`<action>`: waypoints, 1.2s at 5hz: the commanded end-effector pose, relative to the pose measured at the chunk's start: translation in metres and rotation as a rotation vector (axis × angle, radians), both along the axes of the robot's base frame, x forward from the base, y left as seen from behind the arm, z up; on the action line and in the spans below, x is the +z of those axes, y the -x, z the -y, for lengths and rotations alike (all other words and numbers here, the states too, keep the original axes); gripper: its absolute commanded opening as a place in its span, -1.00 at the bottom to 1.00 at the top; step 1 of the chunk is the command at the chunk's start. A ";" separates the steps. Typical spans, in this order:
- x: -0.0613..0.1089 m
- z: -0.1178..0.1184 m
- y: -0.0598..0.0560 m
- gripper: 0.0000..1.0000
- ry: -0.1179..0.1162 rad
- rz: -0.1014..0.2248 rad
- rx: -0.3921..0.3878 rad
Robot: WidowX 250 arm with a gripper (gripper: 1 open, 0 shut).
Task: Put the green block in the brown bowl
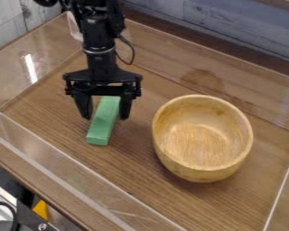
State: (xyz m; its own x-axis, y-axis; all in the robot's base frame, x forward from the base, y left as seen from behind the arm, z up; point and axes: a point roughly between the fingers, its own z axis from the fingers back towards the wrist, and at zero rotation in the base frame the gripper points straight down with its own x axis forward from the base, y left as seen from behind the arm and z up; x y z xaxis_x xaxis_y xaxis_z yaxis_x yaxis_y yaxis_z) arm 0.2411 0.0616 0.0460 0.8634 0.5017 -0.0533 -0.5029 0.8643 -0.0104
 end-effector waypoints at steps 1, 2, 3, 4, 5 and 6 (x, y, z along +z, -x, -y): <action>0.009 -0.001 -0.010 1.00 -0.011 0.038 -0.008; 0.003 -0.002 -0.010 1.00 -0.013 0.035 0.005; -0.004 -0.002 -0.011 1.00 -0.017 0.029 0.019; -0.008 -0.001 -0.010 -1.00 -0.018 0.023 0.031; -0.003 0.002 -0.008 -1.00 -0.017 0.013 0.035; 0.008 0.006 -0.007 -1.00 -0.015 0.003 0.038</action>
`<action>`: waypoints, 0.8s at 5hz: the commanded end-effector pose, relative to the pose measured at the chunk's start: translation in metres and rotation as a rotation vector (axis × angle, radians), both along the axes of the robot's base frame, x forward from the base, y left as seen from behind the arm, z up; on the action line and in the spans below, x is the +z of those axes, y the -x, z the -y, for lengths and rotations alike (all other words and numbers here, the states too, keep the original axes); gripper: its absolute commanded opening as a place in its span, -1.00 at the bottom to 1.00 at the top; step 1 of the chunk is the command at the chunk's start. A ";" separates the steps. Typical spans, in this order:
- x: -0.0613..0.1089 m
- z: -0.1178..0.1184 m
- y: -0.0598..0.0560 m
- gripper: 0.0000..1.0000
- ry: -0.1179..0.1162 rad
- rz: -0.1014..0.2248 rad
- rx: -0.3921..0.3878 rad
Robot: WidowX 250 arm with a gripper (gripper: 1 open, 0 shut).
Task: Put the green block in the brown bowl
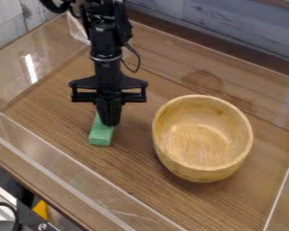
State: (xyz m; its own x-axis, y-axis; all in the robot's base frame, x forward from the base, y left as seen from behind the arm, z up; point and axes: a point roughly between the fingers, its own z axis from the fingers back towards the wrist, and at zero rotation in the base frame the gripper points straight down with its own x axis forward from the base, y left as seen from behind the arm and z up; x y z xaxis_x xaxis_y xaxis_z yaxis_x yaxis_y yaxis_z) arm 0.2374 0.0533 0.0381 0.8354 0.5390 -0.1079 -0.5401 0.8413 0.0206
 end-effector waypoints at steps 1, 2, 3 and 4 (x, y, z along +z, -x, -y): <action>0.032 0.007 -0.011 -1.00 -0.013 0.059 -0.012; 0.049 0.023 -0.014 -1.00 0.008 0.074 -0.032; 0.053 0.044 -0.012 -1.00 0.021 0.079 -0.078; 0.052 0.051 -0.007 -1.00 0.019 0.087 -0.115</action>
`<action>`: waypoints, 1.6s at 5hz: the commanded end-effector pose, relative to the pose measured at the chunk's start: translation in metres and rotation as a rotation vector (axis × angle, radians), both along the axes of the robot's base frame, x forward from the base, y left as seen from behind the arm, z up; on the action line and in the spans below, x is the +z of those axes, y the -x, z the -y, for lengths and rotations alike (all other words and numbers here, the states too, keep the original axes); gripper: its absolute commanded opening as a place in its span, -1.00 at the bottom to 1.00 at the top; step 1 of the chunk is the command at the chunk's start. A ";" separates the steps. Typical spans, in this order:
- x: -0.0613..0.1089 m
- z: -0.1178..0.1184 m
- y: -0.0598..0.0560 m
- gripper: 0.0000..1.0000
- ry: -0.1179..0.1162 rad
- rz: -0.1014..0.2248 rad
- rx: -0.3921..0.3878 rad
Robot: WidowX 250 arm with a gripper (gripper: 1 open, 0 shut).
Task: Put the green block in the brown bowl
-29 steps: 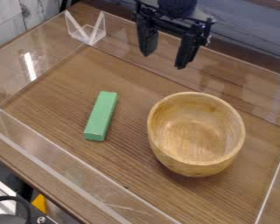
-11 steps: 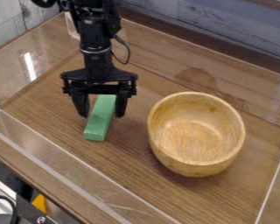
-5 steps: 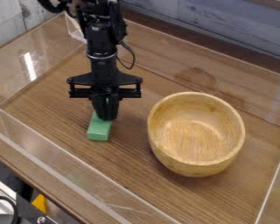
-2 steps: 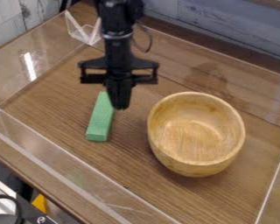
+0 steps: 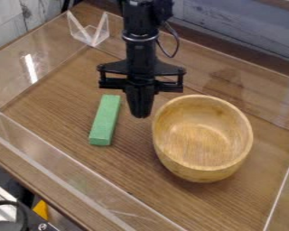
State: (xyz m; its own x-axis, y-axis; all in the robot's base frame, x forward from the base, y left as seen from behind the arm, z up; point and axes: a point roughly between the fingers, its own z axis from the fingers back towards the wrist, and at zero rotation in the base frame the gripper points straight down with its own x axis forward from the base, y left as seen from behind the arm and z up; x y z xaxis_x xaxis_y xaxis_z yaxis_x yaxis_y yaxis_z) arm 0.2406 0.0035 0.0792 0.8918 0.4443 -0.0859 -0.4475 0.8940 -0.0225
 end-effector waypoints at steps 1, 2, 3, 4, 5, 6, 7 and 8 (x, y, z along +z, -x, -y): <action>0.013 0.000 -0.002 -1.00 -0.009 0.052 -0.017; 0.015 0.000 0.000 -1.00 -0.014 0.058 -0.027; 0.014 0.000 0.002 -1.00 -0.016 0.061 -0.039; 0.013 0.000 0.004 -1.00 -0.019 0.066 -0.046; 0.013 0.000 0.006 -1.00 -0.022 0.071 -0.051; 0.012 0.001 0.007 -1.00 -0.023 0.076 -0.057; 0.011 0.003 0.008 -1.00 -0.024 0.082 -0.064; 0.009 0.003 0.009 -1.00 -0.028 0.089 -0.070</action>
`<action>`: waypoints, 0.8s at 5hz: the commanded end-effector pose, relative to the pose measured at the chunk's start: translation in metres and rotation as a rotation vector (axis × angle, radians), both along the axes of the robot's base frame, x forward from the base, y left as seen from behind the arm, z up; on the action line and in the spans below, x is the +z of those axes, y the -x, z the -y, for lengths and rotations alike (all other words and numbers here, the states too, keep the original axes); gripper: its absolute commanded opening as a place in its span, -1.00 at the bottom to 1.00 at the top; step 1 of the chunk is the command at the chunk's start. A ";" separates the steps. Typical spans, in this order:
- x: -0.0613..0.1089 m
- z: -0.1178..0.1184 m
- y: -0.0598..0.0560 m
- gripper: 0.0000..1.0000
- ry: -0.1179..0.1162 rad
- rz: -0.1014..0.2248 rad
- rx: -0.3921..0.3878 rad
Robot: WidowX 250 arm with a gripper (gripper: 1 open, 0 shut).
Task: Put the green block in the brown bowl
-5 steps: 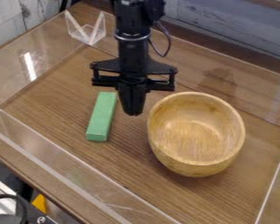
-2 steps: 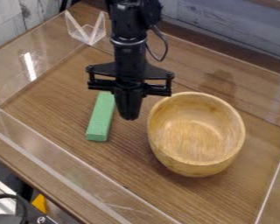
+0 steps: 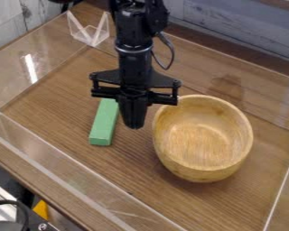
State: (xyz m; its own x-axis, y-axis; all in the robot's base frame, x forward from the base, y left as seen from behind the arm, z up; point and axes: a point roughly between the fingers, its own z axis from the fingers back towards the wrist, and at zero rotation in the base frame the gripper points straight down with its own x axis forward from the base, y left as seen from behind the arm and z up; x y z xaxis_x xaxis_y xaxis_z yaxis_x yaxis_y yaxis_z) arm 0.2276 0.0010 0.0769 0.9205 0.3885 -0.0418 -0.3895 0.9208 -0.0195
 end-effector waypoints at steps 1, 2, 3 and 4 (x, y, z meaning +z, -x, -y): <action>0.010 -0.003 -0.003 -1.00 -0.011 0.056 -0.011; 0.009 -0.005 -0.004 -1.00 -0.017 0.062 -0.013; 0.008 -0.007 -0.003 -1.00 -0.021 0.067 -0.015; 0.011 -0.012 -0.003 -1.00 -0.017 0.069 -0.015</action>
